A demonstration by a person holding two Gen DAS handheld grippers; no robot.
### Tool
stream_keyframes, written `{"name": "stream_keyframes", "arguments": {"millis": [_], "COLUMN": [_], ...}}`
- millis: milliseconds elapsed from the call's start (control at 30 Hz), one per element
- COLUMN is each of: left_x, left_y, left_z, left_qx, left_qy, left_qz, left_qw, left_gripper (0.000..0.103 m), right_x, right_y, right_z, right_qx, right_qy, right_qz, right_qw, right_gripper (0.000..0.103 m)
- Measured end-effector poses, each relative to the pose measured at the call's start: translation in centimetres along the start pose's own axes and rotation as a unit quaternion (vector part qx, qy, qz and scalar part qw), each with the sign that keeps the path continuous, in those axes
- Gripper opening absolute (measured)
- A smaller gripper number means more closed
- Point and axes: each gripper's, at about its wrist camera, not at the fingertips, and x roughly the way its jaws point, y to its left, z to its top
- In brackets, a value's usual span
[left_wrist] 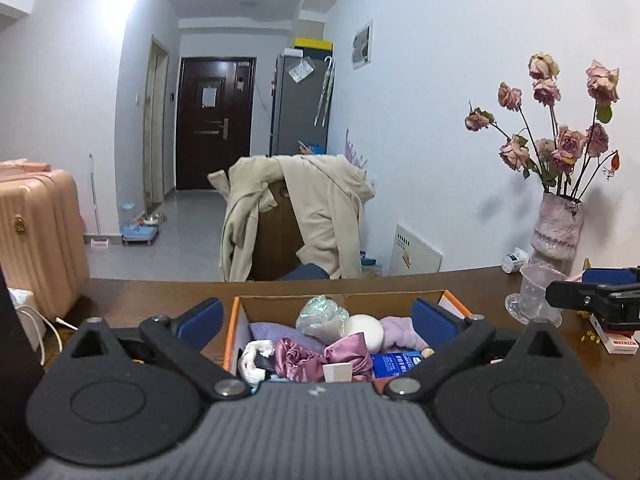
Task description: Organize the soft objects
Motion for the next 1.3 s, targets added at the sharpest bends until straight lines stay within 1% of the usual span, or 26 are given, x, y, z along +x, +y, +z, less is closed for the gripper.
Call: {"name": "stream_keyframes", "arguments": {"millis": [67,133,200,267,333,400,500,567,667,700,767,833,933,1033,1133,1233,1300], "left_x": [-0.8,-1.8,-2.5,-3.7,-5.5,-7.2,-10.3,-12.4,-16.5,-17.8,-20.1,-21.8,-23.2,-24.0,-23.6,-23.1,-23.1], "left_y": [0.0,0.2,0.3,0.4,0.4,0.4,-0.1,-0.5,-1.0,-1.1,-1.0,-0.8,-0.7,-0.5,-0.2,0.2,0.4], "left_z": [-0.3,-1.0,-2.2,-3.9,-6.3,-8.7,-12.4,-14.3,-17.4,-18.2,-20.0,-21.2,-22.7,-23.3,-23.2,-23.1,-23.1], "left_qx": [0.005,0.005,0.000,-0.004,-0.006,-0.011,-0.017,-0.017,0.001,0.003,0.008,0.009,0.004,-0.001,-0.001,-0.005,-0.011], "left_qy": [-0.010,-0.024,-0.026,-0.032,-0.040,-0.040,-0.031,-0.028,-0.040,-0.044,-0.055,-0.054,-0.050,-0.056,-0.050,-0.041,-0.042], "left_qz": [0.003,0.000,-0.003,-0.004,-0.008,-0.013,-0.033,-0.047,-0.057,-0.056,-0.059,-0.057,-0.061,-0.056,-0.056,-0.061,-0.059], "left_qw": [0.9999,0.9997,0.9997,0.9995,0.9991,0.9991,0.9988,0.9984,0.9976,0.9974,0.9967,0.9968,0.9969,0.9969,0.9971,0.9973,0.9974], "left_gripper": [0.103,0.103,0.103,0.103,0.103,0.103,0.103,0.103,0.103,0.103,0.103,0.103,0.103,0.103,0.103,0.103,0.103], "right_x": [-0.7,-1.4,-2.2,-3.3,-5.0,-7.0,-9.9,-12.1,-15.6,-16.7,-19.1,-20.9,-22.1,-21.8,-21.5,-21.2,-21.3], "right_y": [0.3,0.7,1.3,2.2,3.0,3.9,5.5,6.6,8.1,8.5,9.7,10.7,11.1,11.4,11.3,10.8,10.8], "right_z": [-0.7,-1.7,-3.2,-5.0,-7.1,-9.6,-13.5,-15.9,-19.4,-20.5,-22.5,-24.1,-25.8,-26.6,-27.0,-26.8,-26.7], "right_qx": [0.001,-0.002,-0.009,-0.011,-0.012,-0.016,-0.028,-0.031,-0.007,-0.002,-0.021,-0.032,-0.007,0.013,0.020,0.029,0.026], "right_qy": [-0.011,-0.027,-0.041,-0.045,-0.061,-0.076,-0.060,-0.050,-0.042,-0.043,-0.057,-0.066,-0.085,-0.094,-0.096,-0.097,-0.100], "right_qz": [0.000,0.000,0.001,-0.013,-0.014,-0.013,-0.032,-0.040,-0.054,-0.059,-0.065,-0.071,-0.060,-0.074,-0.078,-0.082,-0.086], "right_qw": [1.000,1.000,0.999,0.999,0.998,0.997,0.997,0.997,0.998,0.997,0.996,0.995,0.995,0.993,0.992,0.991,0.991], "right_gripper": [0.087,0.090,0.091,0.091,0.091,0.092,0.092,0.092,0.093,0.095,0.096,0.102,0.103,0.103,0.103,0.103,0.103]}}
